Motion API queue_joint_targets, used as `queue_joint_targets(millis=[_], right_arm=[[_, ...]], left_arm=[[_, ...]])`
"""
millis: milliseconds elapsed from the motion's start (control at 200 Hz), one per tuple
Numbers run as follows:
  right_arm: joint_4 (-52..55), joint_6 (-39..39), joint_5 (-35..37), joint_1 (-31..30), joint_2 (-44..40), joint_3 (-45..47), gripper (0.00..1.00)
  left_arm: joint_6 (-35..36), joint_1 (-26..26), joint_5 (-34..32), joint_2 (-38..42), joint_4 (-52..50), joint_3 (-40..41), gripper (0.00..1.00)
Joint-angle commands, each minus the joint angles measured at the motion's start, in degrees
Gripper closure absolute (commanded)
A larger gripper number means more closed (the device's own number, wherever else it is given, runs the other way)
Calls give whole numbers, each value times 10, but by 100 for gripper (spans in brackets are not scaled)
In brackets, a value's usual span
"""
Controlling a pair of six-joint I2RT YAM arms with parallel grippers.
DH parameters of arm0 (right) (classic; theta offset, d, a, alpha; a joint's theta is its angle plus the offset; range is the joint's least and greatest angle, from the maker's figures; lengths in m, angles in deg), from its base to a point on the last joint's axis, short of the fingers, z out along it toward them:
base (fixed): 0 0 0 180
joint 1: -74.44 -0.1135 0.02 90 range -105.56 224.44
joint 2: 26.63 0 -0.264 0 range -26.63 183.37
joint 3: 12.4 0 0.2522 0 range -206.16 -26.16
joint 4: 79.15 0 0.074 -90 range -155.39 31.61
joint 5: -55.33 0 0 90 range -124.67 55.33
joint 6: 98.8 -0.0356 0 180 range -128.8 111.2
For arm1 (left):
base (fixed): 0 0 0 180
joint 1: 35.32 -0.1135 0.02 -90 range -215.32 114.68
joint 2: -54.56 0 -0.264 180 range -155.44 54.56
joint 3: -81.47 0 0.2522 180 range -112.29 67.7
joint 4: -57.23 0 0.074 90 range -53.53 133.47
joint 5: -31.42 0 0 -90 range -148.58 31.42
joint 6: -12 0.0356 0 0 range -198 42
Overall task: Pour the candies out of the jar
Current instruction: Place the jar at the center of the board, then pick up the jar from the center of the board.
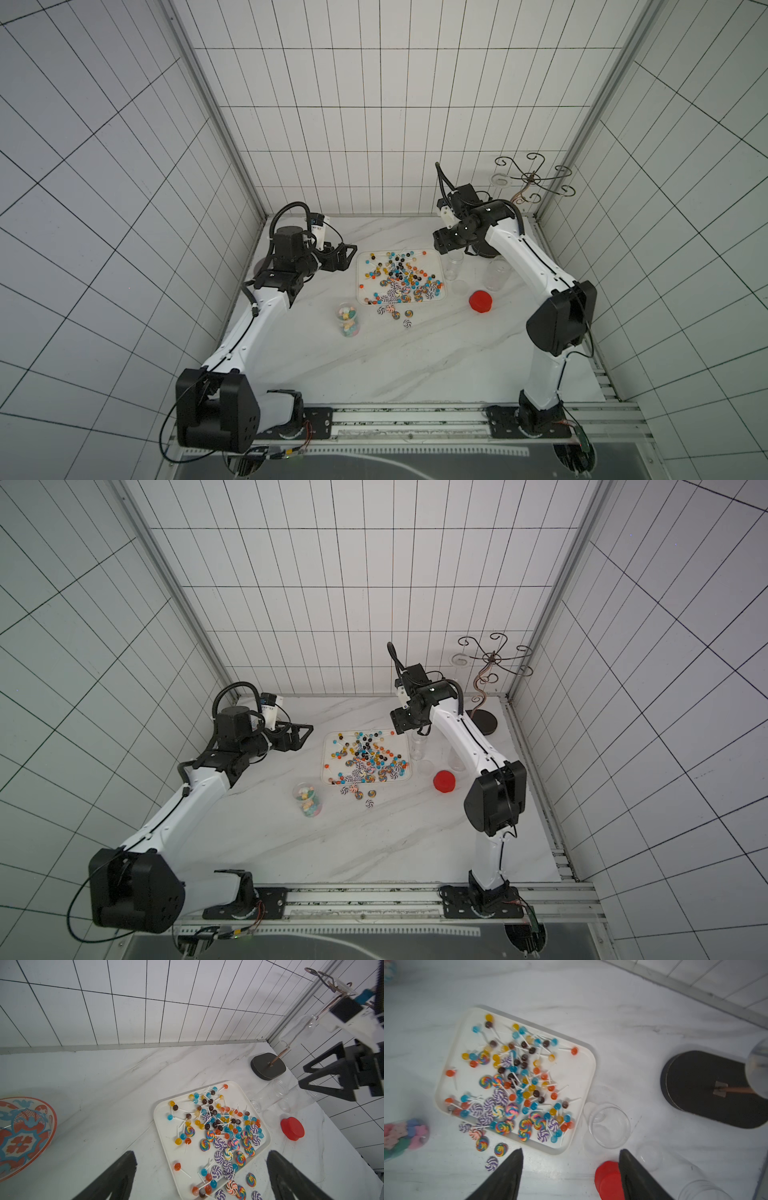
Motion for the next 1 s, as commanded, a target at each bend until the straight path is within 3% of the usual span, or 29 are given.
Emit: queue_joint_targets(millis=[0, 170, 300, 710, 995], right_arm=[[-75, -13, -61, -47, -70, 89, 15], [-184, -56, -111, -125, -150, 206, 10], [-242, -68, -118, -193, -154, 241, 10], [-235, -39, -58, -319, -5, 149, 12], [-233, -29, -35, -337, 53, 99, 12]], left_arm=[[-30, -21, -17, -17, 14, -14, 3], [-83, -55, -29, -46, 26, -20, 3], [-99, -71, -45, -66, 13, -35, 3], [-119, -105, -43, -75, 11, -28, 3], [-136, -118, -37, -74, 13, -25, 3]])
